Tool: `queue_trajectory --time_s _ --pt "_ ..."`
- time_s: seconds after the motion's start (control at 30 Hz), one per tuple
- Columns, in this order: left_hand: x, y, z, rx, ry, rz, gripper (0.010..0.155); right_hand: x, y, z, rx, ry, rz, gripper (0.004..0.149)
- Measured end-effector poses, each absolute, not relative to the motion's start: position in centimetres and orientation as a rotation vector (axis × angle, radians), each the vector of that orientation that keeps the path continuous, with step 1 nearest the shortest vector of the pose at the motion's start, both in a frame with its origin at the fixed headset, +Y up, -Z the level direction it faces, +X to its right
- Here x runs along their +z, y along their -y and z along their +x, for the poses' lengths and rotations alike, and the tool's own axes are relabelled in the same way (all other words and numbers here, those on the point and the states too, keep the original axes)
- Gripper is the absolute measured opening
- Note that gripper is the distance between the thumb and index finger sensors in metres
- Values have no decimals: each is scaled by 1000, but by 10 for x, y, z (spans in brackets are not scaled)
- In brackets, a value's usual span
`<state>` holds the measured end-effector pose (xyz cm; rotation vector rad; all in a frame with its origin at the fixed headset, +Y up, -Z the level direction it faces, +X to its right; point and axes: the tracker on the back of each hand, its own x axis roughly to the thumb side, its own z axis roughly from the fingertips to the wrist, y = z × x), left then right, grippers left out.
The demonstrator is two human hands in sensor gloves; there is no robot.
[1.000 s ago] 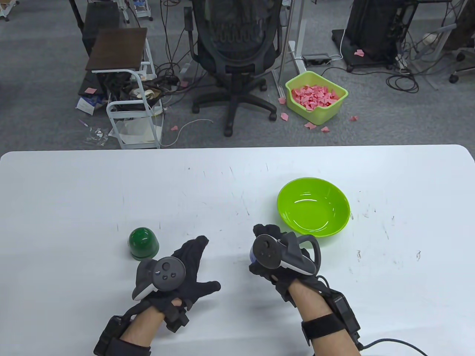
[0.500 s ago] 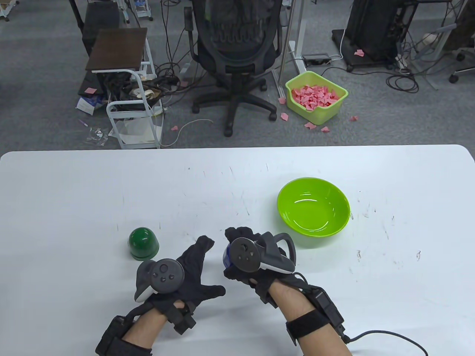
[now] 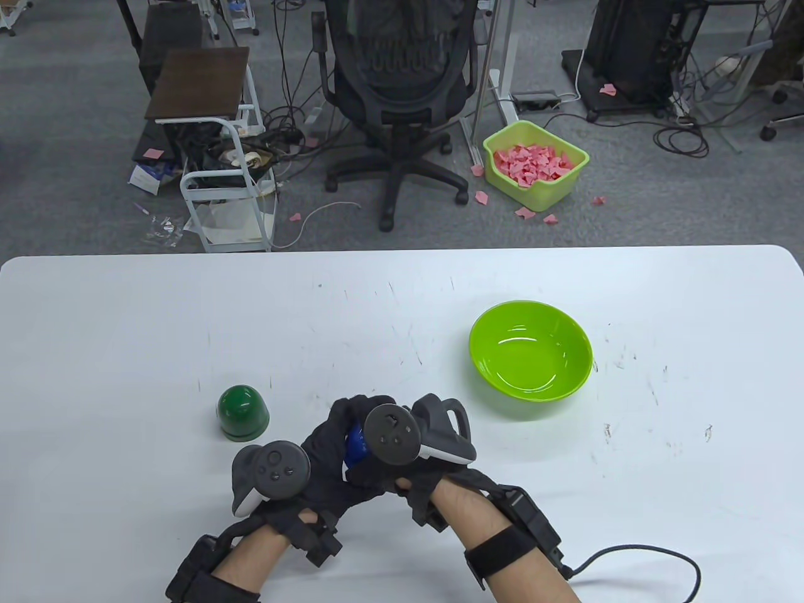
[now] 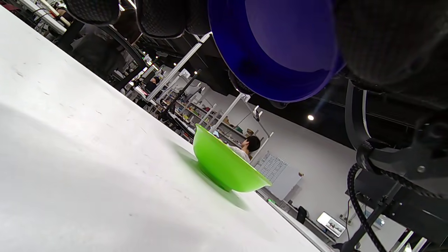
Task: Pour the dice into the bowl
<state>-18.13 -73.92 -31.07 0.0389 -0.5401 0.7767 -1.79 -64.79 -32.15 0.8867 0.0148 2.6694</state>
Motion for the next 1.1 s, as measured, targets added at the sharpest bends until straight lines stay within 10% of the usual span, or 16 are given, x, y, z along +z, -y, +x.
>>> queue_trajectory --time_s 0.77,1.1 --pt "-314 733 -193 788 511 119 115 -322 625 46 2507 173 770 90" --pt "-318 736 -199 811 454 118 113 -328 666 97 2697 43 636 90"
